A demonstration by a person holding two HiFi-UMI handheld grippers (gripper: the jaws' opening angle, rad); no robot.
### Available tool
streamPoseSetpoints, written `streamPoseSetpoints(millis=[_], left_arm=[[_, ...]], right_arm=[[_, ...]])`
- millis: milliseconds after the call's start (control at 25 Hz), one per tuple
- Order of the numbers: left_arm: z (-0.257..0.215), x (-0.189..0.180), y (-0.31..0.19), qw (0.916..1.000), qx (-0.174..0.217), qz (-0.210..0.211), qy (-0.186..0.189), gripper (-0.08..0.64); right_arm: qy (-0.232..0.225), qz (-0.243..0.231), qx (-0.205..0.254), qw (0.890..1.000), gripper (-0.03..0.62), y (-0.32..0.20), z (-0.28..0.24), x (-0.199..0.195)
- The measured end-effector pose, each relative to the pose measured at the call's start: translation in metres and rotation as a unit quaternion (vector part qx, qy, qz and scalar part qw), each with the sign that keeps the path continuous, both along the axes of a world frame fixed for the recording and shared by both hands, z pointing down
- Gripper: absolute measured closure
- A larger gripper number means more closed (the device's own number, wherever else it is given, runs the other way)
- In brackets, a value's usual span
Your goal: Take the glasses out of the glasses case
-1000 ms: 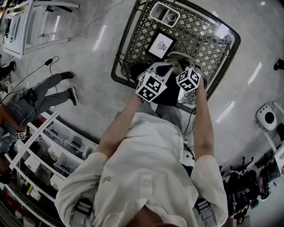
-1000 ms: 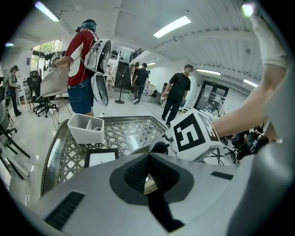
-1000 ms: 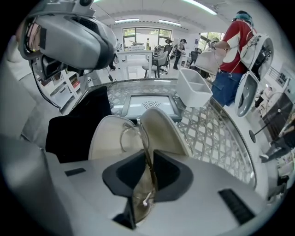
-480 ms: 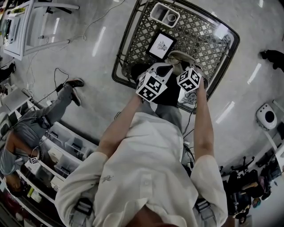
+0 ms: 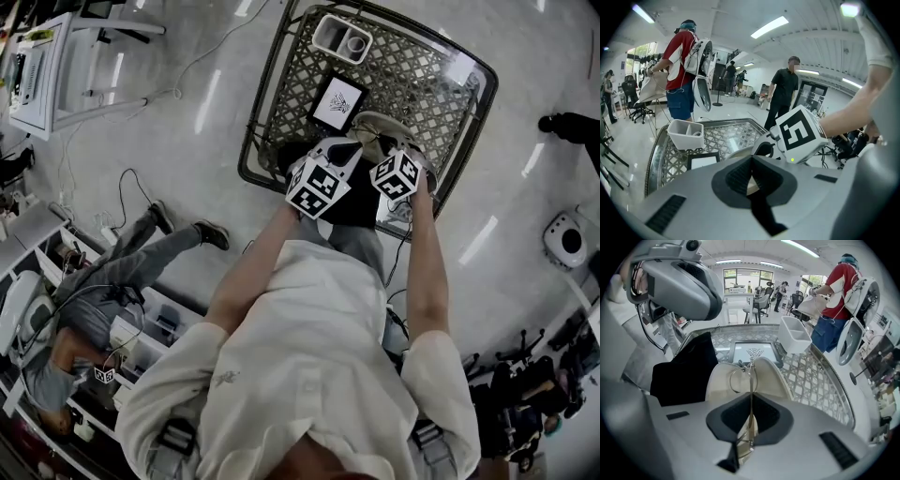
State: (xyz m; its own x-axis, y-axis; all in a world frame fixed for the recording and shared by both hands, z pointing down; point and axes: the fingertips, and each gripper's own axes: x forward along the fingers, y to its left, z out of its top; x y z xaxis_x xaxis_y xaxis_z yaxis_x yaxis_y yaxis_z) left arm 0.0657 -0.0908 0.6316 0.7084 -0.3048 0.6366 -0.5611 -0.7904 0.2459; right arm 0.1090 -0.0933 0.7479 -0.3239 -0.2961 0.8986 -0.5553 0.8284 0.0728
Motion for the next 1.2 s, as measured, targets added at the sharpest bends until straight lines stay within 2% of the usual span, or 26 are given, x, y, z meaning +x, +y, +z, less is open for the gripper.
streamPoseSetpoints(millis=[360, 760, 920, 1200], left_arm=[[-0.012, 0.000, -0.002, 0.9996, 0.013, 0.022, 0.008, 0.548], [-0.037, -0.001, 0.001, 0.9977, 0.031, 0.053, 0.028, 0.548], [-0.048, -0.004, 0.001, 0.9962, 0.040, 0.069, 0.035, 0.548], [-0.079, -0.005, 0.002, 0.9921, 0.061, 0.092, 0.059, 0.548]], right_arm=[[-0.001, 0.052, 0.035, 0.998, 0.572, 0.000, -0.026, 0.011], [-0.005, 0.126, 0.075, 0.989, 0.572, 0.008, -0.072, 0.023], [-0.010, 0.163, 0.092, 0.982, 0.572, 0.013, -0.091, 0.024], [-0.029, 0.235, 0.138, 0.962, 0.572, 0.022, -0.142, 0.029]])
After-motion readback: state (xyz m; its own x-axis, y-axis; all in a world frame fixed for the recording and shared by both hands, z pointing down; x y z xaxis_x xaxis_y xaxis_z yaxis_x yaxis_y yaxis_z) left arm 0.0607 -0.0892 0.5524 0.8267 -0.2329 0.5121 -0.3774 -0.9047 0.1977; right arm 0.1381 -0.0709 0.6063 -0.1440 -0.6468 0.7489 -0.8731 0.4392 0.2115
